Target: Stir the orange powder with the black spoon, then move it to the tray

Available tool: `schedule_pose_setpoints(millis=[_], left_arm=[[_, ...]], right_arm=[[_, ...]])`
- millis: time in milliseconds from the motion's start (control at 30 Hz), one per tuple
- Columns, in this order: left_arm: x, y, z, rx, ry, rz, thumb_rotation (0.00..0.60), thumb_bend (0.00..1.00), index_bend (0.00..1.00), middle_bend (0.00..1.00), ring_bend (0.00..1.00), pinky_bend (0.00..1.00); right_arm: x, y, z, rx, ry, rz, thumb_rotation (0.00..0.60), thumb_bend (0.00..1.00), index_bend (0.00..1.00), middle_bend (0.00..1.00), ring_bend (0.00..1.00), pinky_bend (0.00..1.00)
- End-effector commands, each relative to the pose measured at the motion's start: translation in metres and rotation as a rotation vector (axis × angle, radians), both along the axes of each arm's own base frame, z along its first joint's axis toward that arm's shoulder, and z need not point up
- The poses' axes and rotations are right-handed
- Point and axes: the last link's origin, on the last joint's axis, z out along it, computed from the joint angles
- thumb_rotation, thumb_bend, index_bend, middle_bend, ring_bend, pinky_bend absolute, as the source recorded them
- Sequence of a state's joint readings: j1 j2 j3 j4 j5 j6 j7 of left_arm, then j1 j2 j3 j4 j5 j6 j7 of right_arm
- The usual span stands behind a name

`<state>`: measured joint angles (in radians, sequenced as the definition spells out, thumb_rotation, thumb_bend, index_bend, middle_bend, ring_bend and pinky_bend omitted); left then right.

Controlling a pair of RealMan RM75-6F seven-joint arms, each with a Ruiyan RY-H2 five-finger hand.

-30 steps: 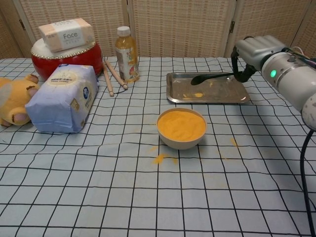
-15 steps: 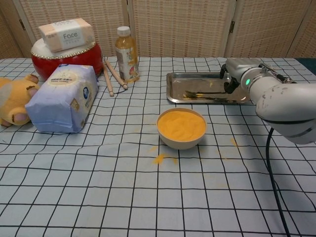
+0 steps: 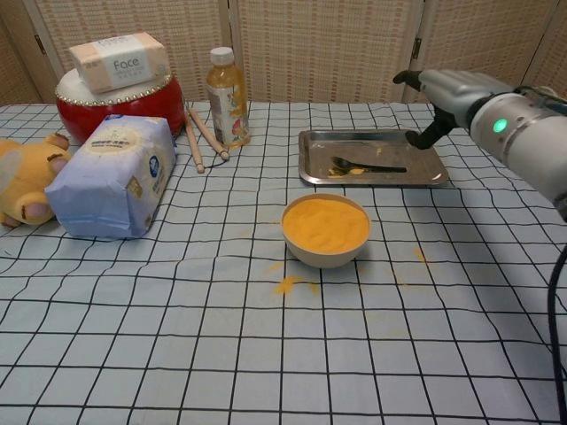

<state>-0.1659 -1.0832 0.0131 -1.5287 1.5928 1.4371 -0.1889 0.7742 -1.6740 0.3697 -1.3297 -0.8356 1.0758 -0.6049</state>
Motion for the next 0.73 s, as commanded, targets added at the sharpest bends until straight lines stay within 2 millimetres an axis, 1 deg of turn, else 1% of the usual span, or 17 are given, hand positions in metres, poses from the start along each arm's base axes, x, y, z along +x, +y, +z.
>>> schedule_pose_setpoints(millis=[33,67,133,167,267,367,433,500,667,733], left_arm=[[0.001,0.001,-0.002,0.005,0.006,0.001,0.600,0.47,0.00,0.00,0.00,0.04],[0.001,0.001,-0.003,0.008,0.009,0.001,0.600,0.47,0.00,0.00,0.00,0.04],[0.002,0.002,-0.003,0.020,0.012,-0.001,0.600,0.47,0.00,0.00,0.00,0.04],[0.002,0.004,-0.003,0.034,0.011,-0.008,0.600,0.47,0.00,0.00,0.00,0.04],[0.002,0.005,-0.002,0.075,0.011,-0.024,0.600,0.47,0.00,0.00,0.00,0.04],[0.001,0.005,-0.003,0.088,0.015,-0.027,0.600,0.47,0.00,0.00,0.00,0.04],[0.001,0.005,-0.004,0.086,0.022,-0.026,0.600,0.47,0.00,0.00,0.00,0.04],[0.000,0.006,-0.006,0.082,0.035,-0.017,0.600,0.47,0.00,0.00,0.00,0.04],[0.001,0.010,-0.013,0.070,0.060,0.002,0.600,0.47,0.00,0.00,0.00,0.04],[0.002,0.010,-0.015,0.064,0.069,0.002,0.600,0.47,0.00,0.00,0.00,0.04]], right_arm=[[-0.036,0.088,0.061,-0.003,0.006,0.065,0.600,0.39,0.00,0.00,0.00,0.01],[-0.042,0.105,0.068,0.016,0.033,0.063,0.600,0.39,0.00,0.00,0.00,0.01],[-0.052,0.128,0.076,0.029,0.060,0.059,0.600,0.38,0.00,0.00,0.00,0.00],[-0.059,0.144,0.080,0.034,0.073,0.056,0.600,0.38,0.00,0.00,0.00,0.00],[-0.084,0.182,0.084,0.074,0.077,0.026,0.600,0.36,0.00,0.00,0.00,0.00],[-0.110,0.208,0.087,0.041,0.072,0.001,0.600,0.34,0.00,0.00,0.00,0.00],[-0.122,0.214,0.089,-0.002,0.083,-0.008,0.600,0.34,0.00,0.00,0.00,0.00],[-0.133,0.215,0.091,-0.024,0.101,-0.026,0.600,0.34,0.00,0.00,0.00,0.00],[-0.141,0.210,0.104,-0.061,0.067,-0.050,0.600,0.33,0.00,0.00,0.00,0.00],[-0.143,0.209,0.106,-0.066,0.071,-0.052,0.600,0.33,0.00,0.00,0.00,0.00]])
